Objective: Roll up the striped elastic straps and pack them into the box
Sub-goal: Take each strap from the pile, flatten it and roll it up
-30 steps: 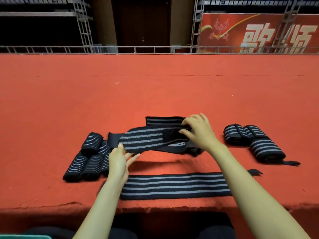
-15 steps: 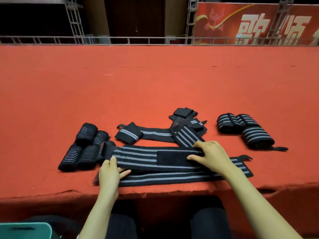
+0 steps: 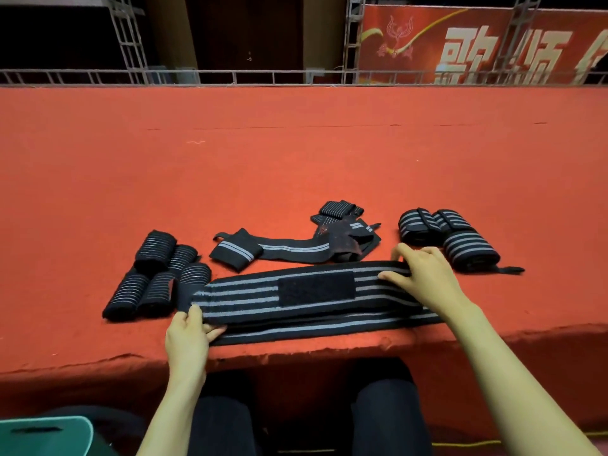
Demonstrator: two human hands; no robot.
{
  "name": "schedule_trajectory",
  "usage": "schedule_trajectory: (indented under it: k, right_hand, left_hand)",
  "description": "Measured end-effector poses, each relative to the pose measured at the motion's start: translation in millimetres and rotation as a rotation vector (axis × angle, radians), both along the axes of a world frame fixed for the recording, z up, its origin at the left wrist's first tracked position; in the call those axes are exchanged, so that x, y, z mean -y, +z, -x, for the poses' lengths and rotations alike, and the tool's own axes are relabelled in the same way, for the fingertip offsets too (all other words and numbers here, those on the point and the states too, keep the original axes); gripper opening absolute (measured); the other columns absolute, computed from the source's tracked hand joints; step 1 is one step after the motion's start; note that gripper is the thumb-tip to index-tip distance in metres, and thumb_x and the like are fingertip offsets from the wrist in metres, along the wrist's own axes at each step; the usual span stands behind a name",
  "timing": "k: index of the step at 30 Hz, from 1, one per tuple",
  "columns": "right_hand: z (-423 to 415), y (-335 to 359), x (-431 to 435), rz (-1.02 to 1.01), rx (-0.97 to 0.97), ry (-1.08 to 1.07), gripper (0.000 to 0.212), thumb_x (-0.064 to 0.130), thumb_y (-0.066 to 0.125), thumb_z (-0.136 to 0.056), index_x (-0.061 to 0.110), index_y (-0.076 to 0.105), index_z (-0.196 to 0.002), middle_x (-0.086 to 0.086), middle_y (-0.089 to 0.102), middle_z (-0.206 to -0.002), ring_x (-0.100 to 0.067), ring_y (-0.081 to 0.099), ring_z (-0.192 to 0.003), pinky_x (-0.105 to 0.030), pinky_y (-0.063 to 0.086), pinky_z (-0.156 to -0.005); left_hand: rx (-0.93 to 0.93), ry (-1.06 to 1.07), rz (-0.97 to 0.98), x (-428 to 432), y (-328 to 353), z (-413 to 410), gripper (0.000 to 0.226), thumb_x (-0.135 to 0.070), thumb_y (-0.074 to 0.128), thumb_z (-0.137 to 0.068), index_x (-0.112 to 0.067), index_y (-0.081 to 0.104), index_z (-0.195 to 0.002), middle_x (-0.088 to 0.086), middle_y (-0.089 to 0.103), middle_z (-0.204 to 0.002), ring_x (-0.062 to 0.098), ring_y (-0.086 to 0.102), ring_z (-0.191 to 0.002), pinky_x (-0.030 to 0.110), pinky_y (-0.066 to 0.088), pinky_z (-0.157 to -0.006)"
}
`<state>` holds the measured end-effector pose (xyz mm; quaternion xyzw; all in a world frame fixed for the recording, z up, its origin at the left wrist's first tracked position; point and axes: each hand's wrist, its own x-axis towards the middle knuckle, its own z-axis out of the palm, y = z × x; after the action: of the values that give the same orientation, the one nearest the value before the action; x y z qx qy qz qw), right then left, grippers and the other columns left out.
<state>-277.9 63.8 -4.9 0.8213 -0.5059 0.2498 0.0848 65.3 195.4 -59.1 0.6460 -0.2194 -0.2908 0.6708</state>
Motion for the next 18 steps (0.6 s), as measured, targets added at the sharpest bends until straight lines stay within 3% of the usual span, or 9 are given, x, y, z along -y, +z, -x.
schedule_trajectory:
  k: [2,4,6,8,12,15,18]
  right_hand:
    - [7,4,-1,-0.087,-0.06,-0.077,0.043,0.052,0.071,-0.076,0.016,0.052,-0.09,0.01,0.043,-0.054,-0.029,0.056,-0.076,-0.033,0.03,-0.08]
    - [15,7,3,-0.178,-0.152,-0.164,0.041,0.059,0.066,-0.076,0.023,0.052,-0.088,0.003,0.061,-0.068,-0.026,0.06,-0.087,-0.034,0.03,-0.081]
    - [22,9,11,-0.242,-0.192,-0.24,0.035,0.058,0.065,-0.077,0.027,0.052,-0.084,-0.001,0.069,-0.088,-0.023,0.061,-0.098,-0.035,0.033,-0.083]
    - [24,4,18,-0.258,-0.233,-0.288,0.028,0.052,0.066,-0.079,0.026,0.056,-0.088,0.0,0.068,-0.101,-0.021,0.057,-0.106,-0.035,0.032,-0.087]
    - [11,-21,23,-0.204,-0.346,-0.311,0.027,0.037,0.06,-0.087,0.023,0.06,-0.111,0.001,0.056,-0.118,-0.022,0.043,-0.12,-0.044,0.021,-0.108]
    - [-9,-41,16,-0.179,-0.233,-0.175,0.028,0.038,0.061,-0.088,0.02,0.064,-0.108,-0.002,0.058,-0.114,-0.026,0.046,-0.119,-0.043,0.026,-0.106]
    - [-37,-54,-4,-0.379,0.089,0.207,0.045,0.048,0.064,-0.084,0.019,0.061,-0.119,-0.002,0.056,-0.12,-0.023,0.047,-0.12,-0.033,0.032,-0.104]
  left_hand:
    - [0.044,-0.026,-0.038,-1,0,0,0.026,-0.017,0.043,-0.098,-0.008,0.046,-0.073,0.015,0.058,-0.078,0.016,0.065,-0.057,0.04,0.055,-0.073]
    - [0.162,-0.05,-0.1,-3,0,3,0.027,-0.018,0.046,-0.096,-0.008,0.049,-0.071,0.007,0.064,-0.064,0.021,0.063,-0.053,0.034,0.052,-0.058]
    - [0.38,-0.052,-0.187,-7,1,5,0.034,-0.022,0.05,-0.094,-0.008,0.049,-0.063,0.006,0.059,-0.048,0.026,0.055,-0.054,0.038,0.042,-0.059]
    - [0.526,-0.046,-0.261,-10,3,7,0.04,-0.023,0.052,-0.093,-0.007,0.044,-0.057,0.01,0.055,-0.048,0.027,0.049,-0.058,0.039,0.033,-0.06]
    - [0.576,-0.06,-0.332,-6,3,2,0.039,-0.025,0.054,-0.091,-0.006,0.047,-0.058,0.011,0.056,-0.051,0.032,0.052,-0.067,0.038,0.03,-0.064]
    - [0.577,-0.058,-0.334,-4,3,1,0.036,-0.025,0.053,-0.092,-0.006,0.051,-0.061,0.008,0.058,-0.048,0.027,0.055,-0.064,0.036,0.03,-0.065]
    - [0.568,-0.063,-0.349,-2,1,1,0.028,-0.024,0.053,-0.091,-0.006,0.052,-0.071,0.003,0.055,-0.039,0.023,0.055,-0.056,0.036,0.038,-0.065]
